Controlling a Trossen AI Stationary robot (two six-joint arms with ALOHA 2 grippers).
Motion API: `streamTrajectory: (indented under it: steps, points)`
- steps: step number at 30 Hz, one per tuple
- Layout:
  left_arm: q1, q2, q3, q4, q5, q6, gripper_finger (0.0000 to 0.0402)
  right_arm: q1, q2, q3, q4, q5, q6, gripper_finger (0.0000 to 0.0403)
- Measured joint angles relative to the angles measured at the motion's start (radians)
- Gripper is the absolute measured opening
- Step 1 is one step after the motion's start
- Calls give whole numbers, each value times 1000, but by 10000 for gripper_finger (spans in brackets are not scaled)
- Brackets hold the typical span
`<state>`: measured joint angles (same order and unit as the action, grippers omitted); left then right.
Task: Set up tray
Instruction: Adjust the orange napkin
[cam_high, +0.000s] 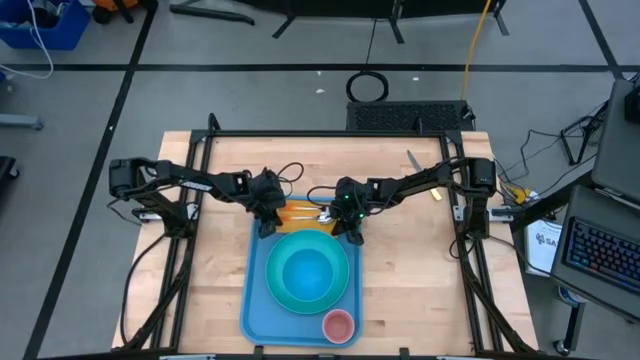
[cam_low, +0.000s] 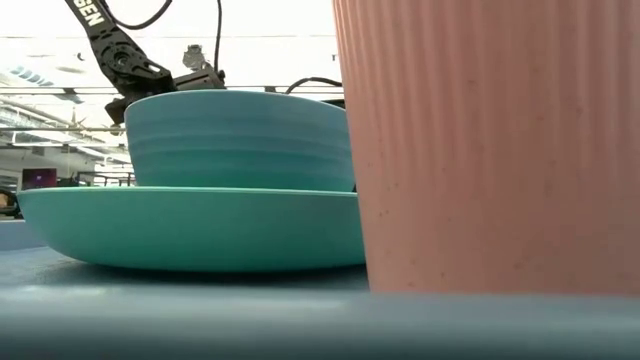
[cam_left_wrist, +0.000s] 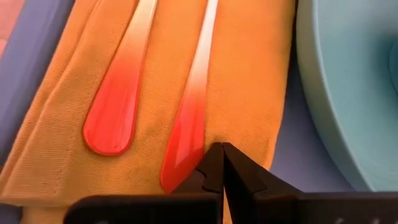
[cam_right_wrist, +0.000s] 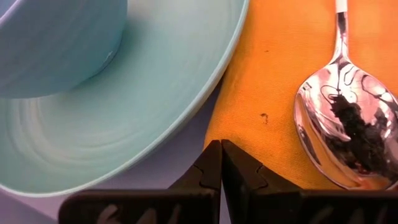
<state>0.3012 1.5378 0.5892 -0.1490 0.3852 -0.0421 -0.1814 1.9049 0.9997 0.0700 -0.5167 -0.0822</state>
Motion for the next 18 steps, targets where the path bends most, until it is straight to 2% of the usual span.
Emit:
streamTrajectory:
  steps: [5, 13, 18]
  points:
    - [1, -2, 0, 1, -39, 3, 2, 0, 0, 0, 0, 0, 0, 0]
    - [2, -7, -1, 21, -22, 7, 2, 0, 0, 0, -1, 0, 3, 0]
    - [2, -46, -5, 28, -51, 16, 7, 0, 0, 0, -11, -2, 9, 0]
